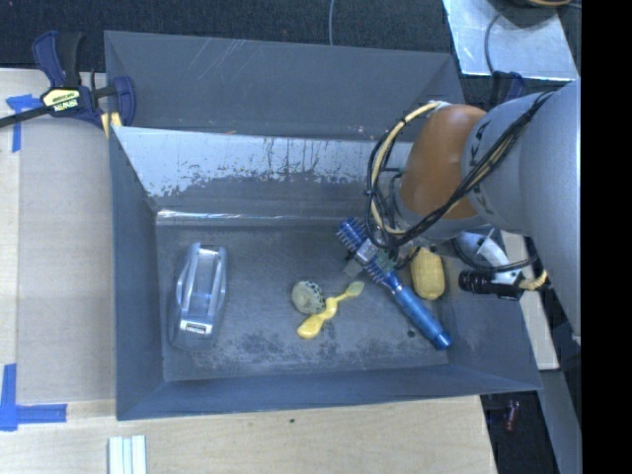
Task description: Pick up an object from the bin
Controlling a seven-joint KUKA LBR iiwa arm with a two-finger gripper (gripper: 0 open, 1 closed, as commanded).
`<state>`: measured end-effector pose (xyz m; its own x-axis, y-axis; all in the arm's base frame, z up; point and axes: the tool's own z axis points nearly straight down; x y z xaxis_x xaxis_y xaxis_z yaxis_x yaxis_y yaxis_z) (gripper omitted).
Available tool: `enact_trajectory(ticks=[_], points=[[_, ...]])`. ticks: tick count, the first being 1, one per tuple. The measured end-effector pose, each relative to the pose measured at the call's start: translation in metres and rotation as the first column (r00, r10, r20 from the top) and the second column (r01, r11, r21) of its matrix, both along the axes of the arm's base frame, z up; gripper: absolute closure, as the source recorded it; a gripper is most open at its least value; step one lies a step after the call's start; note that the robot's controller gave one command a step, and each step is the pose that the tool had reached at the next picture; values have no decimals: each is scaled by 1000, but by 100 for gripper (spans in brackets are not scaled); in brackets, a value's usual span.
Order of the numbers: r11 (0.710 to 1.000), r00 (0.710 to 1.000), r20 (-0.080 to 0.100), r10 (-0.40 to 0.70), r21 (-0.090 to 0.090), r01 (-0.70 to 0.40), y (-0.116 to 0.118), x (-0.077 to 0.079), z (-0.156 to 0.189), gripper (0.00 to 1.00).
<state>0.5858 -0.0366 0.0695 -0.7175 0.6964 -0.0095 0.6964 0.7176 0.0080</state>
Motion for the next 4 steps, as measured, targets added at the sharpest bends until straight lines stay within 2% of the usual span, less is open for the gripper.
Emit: enact_trajectory(ticks=[2,3,4], points=[[1000,1000,-3,1,0,-1,0,-1,11,100],[1000,1000,0,2,0,-2,-1,-1,29,100],[1000,1000,-9,3,0,-3,-1,-3,62,100]])
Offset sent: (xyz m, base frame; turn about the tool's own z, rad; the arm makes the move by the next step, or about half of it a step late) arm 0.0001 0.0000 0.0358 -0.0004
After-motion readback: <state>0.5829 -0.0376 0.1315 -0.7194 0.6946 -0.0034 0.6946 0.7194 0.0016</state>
